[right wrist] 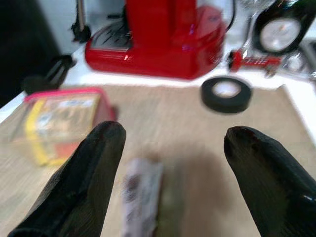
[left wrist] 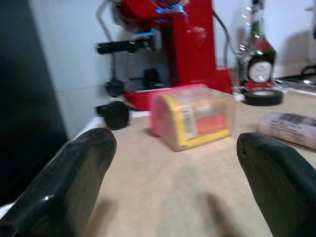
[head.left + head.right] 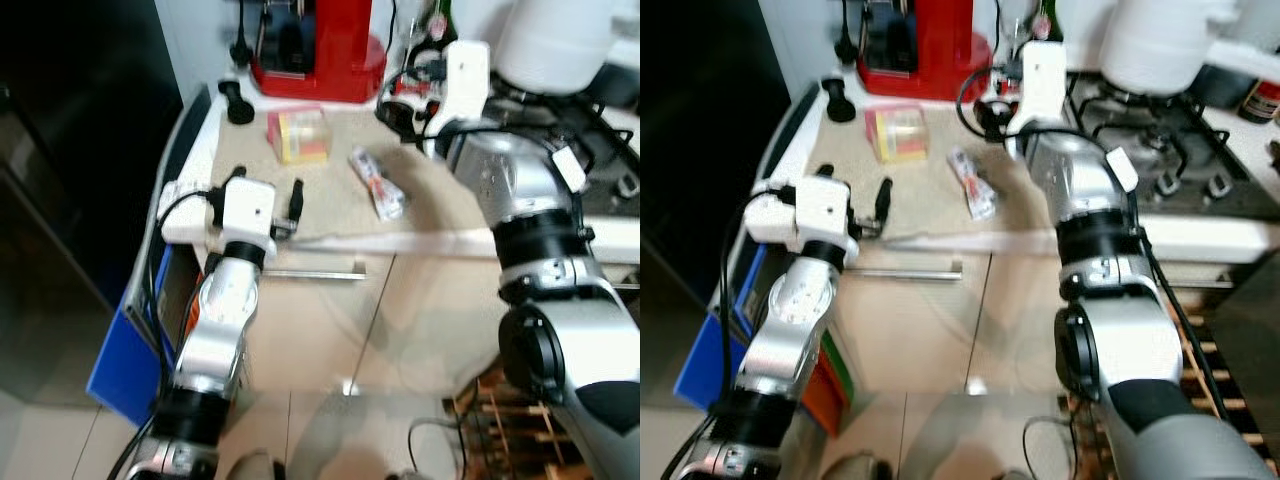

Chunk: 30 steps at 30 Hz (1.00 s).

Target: Restocking fridge

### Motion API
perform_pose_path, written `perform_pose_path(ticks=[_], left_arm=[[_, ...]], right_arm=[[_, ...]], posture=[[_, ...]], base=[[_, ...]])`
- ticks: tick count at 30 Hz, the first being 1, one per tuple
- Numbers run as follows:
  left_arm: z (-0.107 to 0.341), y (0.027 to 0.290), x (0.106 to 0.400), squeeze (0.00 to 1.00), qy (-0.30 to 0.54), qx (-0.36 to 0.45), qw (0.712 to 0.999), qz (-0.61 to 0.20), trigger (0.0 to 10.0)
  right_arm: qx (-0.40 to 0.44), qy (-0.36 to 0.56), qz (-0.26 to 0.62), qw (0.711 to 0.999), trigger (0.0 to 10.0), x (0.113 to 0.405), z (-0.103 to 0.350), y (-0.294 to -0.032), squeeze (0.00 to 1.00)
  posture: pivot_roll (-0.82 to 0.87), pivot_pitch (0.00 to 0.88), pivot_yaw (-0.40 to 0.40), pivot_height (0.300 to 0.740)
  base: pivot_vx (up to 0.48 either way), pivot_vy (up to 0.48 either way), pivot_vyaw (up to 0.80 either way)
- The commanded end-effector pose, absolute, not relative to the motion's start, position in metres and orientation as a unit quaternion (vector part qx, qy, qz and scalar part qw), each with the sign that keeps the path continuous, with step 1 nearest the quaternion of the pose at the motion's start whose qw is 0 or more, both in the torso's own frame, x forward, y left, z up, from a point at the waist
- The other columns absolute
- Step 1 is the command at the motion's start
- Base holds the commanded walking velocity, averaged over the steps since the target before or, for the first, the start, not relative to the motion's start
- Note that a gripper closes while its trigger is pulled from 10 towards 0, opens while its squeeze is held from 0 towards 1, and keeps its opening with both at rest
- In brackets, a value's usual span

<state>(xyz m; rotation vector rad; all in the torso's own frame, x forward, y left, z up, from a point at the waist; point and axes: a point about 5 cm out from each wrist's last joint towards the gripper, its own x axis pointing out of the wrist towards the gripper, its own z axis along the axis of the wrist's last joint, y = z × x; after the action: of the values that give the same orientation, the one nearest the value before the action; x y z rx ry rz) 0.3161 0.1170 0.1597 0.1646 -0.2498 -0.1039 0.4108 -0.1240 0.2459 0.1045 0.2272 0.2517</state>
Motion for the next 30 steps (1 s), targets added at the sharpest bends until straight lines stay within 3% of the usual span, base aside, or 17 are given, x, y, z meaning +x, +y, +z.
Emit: perform_pose_path(ticks=[1,5,13,23,30], left_arm=[[0.162,0.121,0.315,0.0,-0.127,0.081,0.988,-0.039,10.0],[0.162,0.12,0.315,0.0,-0.127,0.081,0.988,-0.041,10.0],[0.162,0.12,0.315,0.0,-0.126,0.08,0.988,-0.038,10.0],[0.162,0.121,0.315,0.0,-0.127,0.079,0.988,-0.032,10.0],[0.163,0.122,0.315,0.0,-0.128,0.08,0.988,-0.031,10.0]], right_arm=[[0.067,0.129,0.12,0.982,10.0,0.412,0.243,-0.125,0.08],[0.097,0.175,0.15,0.968,10.0,0.407,0.228,-0.112,0.07],[0.099,0.239,0.143,0.955,10.0,0.404,0.2,-0.11,0.07],[0.066,0.244,0.119,0.96,10.0,0.404,0.182,-0.116,0.07],[0.067,0.243,0.15,0.956,10.0,0.403,0.178,-0.097,0.07]], posture=[[0.14,0.011,-0.028,0.74],[0.14,0.011,-0.027,0.74],[0.14,0.003,-0.038,0.74],[0.15,0.0,-0.047,0.74],[0.15,0.003,-0.039,0.74]], base=[[0.0,0.0,0.0],[0.0,0.0,0.0],[0.0,0.0,0.0],[0.0,0.0,0.0],[0.0,0.0,0.0]])
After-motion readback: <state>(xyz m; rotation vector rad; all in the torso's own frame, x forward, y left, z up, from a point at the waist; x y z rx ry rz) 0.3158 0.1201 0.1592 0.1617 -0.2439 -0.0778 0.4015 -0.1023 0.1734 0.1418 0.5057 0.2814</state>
